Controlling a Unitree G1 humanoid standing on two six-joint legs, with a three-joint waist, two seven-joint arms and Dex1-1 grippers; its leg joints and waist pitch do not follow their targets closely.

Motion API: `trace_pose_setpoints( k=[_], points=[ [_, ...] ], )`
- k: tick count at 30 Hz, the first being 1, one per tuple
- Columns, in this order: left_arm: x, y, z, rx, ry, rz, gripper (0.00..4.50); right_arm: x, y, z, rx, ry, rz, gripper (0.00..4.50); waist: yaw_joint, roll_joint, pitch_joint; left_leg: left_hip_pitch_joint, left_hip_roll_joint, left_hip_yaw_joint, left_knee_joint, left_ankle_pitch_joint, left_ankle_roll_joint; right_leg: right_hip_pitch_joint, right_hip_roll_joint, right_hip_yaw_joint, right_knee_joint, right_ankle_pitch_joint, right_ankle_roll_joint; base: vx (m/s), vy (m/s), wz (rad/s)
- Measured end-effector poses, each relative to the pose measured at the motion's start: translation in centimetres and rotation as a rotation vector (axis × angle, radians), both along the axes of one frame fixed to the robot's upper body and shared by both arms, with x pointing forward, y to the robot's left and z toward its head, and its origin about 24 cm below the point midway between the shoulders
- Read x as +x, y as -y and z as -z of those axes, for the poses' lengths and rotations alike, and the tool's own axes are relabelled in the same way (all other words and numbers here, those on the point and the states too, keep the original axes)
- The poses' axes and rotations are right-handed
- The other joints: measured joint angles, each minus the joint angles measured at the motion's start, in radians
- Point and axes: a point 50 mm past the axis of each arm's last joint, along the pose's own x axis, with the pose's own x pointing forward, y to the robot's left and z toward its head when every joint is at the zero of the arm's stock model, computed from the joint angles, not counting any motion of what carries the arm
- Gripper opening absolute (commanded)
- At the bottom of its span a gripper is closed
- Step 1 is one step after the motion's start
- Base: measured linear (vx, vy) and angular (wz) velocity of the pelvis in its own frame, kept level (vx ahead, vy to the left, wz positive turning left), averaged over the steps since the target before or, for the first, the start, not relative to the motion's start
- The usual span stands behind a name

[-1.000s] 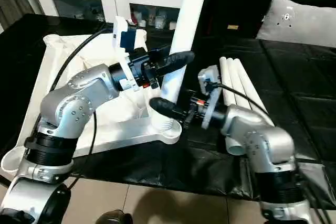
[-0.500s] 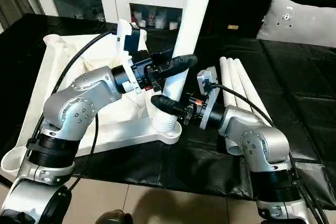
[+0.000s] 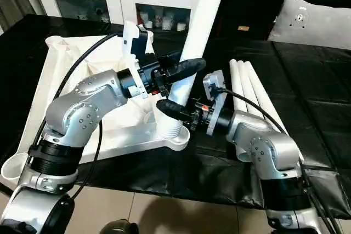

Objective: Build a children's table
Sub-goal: Pick table leg

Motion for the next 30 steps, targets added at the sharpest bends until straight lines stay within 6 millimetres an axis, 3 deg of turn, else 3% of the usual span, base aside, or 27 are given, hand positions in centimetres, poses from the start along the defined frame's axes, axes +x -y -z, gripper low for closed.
trace_pose_setpoints(
  k=[8, 17, 22, 24, 30],
  points=[
    [-1.2, 1.0, -0.1, -0.12, -0.067, 0.066, 3.29, 0.0, -0.7, -0.3, 0.012, 0.031, 0.012, 1.91, 0.0, 0.001, 0.0, 0.0, 0.0, 0.0, 0.0, 0.0, 0.0, 0.0, 0.0, 0.0, 0.0, 0.0, 0.0, 0.0, 0.0, 0.0],
    [-1.6, 0.7, -1.0, -0.198, -0.06, 0.072, 3.4, 0.5, 0.3, 0.3, -0.035, 0.043, 0.123, 1.91, 0.0, 0.002, 0.0, 0.0, 0.0, 0.0, 0.0, 0.0, 0.0, 0.0, 0.0, 0.0, 0.0, 0.0, 0.0, 0.0, 0.0, 0.0],
    [-1.0, -2.0, -0.3, 0.054, 0.053, -0.075, 3.4, 1.0, 1.9, 1.8, -0.148, 0.028, 0.284, 1.89, -0.007, 0.004, 0.0, 0.001, 0.0, 0.0, -0.002, 0.001, -0.002, 0.0, 0.001, 0.0, 0.0, 0.0, 0.0, 0.0, 0.0, 0.0],
    [-0.8, -4.1, 0.8, 0.182, 0.068, -0.15, 3.4, 1.1, 2.7, 2.0, -0.181, 0.026, 0.347, 1.89, -0.016, 0.004, 0.0, 0.001, 0.0, 0.0, -0.003, 0.001, -0.002, -0.001, 0.001, 0.0, 0.0, 0.0, 0.001, 0.0, 0.0, 0.0],
    [-1.9, -6.6, 4.7, 0.396, 0.004, -0.145, 3.4, 1.4, 3.0, 2.0, -0.191, 0.045, 0.451, 1.89, -0.03, 0.006, 0.001, 0.001, 0.0, 0.0, -0.003, 0.001, -0.002, -0.002, 0.001, 0.0, 0.0, 0.0, 0.001, 0.0, 0.0, 0.0]
  ],
)
